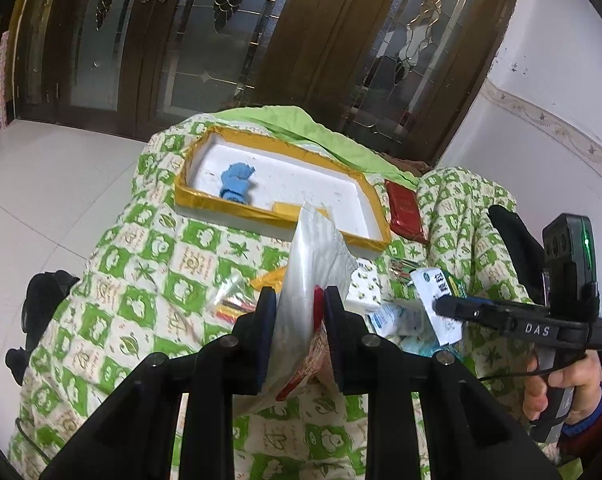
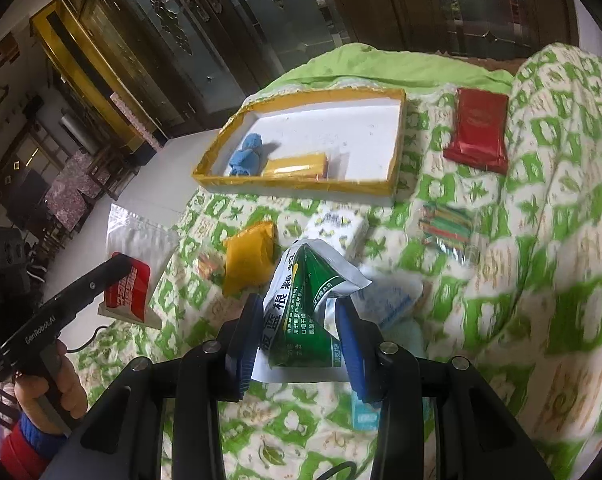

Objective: Organize soft objects
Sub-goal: 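Carry the wet-wipe pack and green sachet over the tray with both grippers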

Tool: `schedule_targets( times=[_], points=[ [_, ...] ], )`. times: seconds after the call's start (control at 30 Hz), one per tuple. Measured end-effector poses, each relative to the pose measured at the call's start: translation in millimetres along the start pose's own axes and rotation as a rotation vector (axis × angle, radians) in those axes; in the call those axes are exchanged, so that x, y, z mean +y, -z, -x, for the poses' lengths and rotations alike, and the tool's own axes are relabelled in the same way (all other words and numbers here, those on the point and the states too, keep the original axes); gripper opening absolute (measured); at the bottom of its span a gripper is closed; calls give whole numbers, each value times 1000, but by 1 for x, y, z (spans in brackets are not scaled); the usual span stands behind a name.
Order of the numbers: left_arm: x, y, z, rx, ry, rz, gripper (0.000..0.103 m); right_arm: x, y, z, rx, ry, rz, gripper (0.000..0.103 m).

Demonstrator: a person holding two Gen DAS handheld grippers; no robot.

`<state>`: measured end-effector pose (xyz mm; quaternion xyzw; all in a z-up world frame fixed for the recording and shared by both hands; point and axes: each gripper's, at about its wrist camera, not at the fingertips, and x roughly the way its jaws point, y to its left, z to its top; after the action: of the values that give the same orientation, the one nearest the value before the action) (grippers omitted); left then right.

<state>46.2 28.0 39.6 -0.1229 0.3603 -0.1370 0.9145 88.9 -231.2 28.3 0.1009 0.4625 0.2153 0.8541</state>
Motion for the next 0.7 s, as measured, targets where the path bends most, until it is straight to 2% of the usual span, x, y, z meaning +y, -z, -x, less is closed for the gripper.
schedule_targets(
  times=[0.27, 0.7],
  points=[
    [9, -21, 2, -21, -29, 7, 24, 6, -29, -9, -25, -12, -15, 40],
    [23, -43, -8, -32, -48, 23, 24, 5, -53, -38, -2, 12, -25, 40]
  ],
)
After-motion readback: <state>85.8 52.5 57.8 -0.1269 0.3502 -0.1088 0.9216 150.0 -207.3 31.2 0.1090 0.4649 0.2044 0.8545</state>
